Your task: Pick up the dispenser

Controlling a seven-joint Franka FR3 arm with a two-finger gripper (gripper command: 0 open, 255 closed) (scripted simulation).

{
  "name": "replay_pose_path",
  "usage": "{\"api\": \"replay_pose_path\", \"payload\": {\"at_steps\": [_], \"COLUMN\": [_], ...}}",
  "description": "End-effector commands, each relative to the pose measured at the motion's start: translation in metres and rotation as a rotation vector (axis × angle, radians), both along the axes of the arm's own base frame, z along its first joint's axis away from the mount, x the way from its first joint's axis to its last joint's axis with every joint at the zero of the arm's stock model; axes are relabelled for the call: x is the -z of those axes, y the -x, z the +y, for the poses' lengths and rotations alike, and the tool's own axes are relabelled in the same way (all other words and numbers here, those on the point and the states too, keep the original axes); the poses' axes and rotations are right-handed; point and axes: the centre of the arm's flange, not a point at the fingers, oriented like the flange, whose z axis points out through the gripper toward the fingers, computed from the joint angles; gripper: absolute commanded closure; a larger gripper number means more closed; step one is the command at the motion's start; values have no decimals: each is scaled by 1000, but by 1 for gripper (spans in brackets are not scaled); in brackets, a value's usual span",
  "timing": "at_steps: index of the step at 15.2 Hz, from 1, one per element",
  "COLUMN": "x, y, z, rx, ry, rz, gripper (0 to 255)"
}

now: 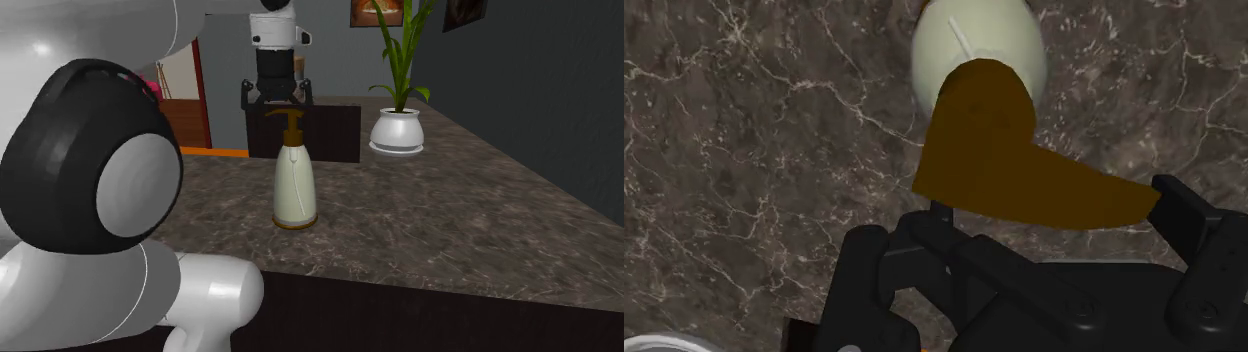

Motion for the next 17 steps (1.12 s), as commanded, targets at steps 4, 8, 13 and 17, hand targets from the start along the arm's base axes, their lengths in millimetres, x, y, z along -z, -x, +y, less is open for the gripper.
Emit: {"api": "replay_pose_path", "payload": {"at_steps": [4,8,13,17], "x": [-47,-34,-10,-10], "y": [5,4,4,4], "z": [-45,-47,-47,-48], "rx": [-542,-567,-567,-567], "ry": [1,1,1,1], "rz": [61,64,64,64], "gripper": [0,0,0,255]}}
